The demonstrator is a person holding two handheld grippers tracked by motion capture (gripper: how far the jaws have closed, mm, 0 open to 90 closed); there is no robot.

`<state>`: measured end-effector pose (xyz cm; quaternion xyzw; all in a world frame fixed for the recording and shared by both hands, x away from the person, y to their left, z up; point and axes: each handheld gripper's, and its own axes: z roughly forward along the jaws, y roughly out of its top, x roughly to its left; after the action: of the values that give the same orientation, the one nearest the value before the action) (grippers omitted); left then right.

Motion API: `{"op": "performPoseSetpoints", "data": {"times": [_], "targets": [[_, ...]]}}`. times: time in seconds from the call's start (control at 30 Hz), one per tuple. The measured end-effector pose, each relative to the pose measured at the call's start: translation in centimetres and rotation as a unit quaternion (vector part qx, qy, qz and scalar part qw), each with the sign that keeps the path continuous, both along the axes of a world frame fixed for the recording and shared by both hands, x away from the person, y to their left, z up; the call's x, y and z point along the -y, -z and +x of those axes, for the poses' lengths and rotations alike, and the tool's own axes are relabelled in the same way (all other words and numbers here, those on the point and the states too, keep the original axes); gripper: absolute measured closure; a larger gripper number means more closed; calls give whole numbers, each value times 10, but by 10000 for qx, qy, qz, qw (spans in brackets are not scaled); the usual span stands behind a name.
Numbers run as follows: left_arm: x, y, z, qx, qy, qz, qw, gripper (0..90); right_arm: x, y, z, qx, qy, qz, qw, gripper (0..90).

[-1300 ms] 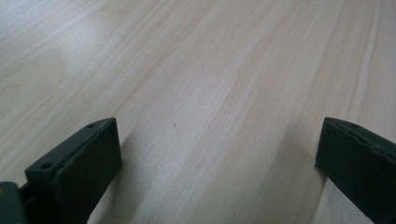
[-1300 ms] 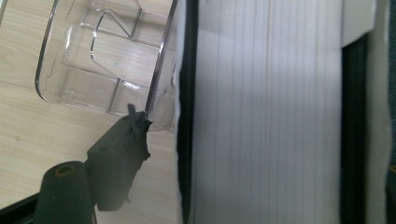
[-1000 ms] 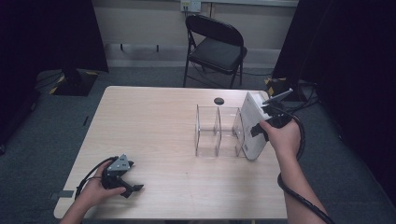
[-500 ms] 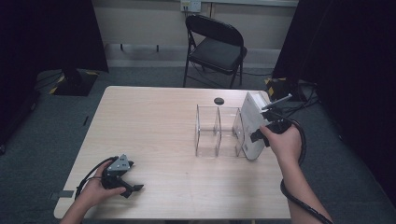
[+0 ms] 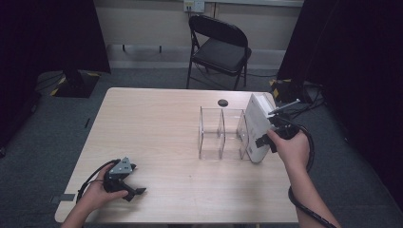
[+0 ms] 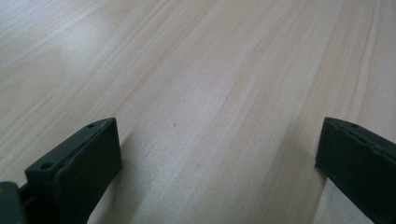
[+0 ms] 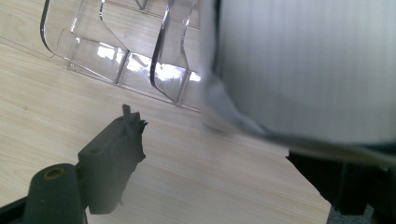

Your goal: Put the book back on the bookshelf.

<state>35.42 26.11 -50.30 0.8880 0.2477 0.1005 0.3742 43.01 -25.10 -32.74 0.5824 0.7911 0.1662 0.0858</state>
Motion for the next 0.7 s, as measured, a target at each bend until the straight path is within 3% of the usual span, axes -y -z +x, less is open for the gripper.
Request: {"op": "performPoseSetpoints", "data": {"times": [0.27, 0.7], "targets": [[0, 0, 0, 4, -3, -30, 10000, 0, 10, -2, -8, -4, -108, 57, 9999, 154], [0, 0, 0, 4, -11, -15, 10000, 0, 6, 2, -18, -18, -364, 74, 9993, 154]]}}
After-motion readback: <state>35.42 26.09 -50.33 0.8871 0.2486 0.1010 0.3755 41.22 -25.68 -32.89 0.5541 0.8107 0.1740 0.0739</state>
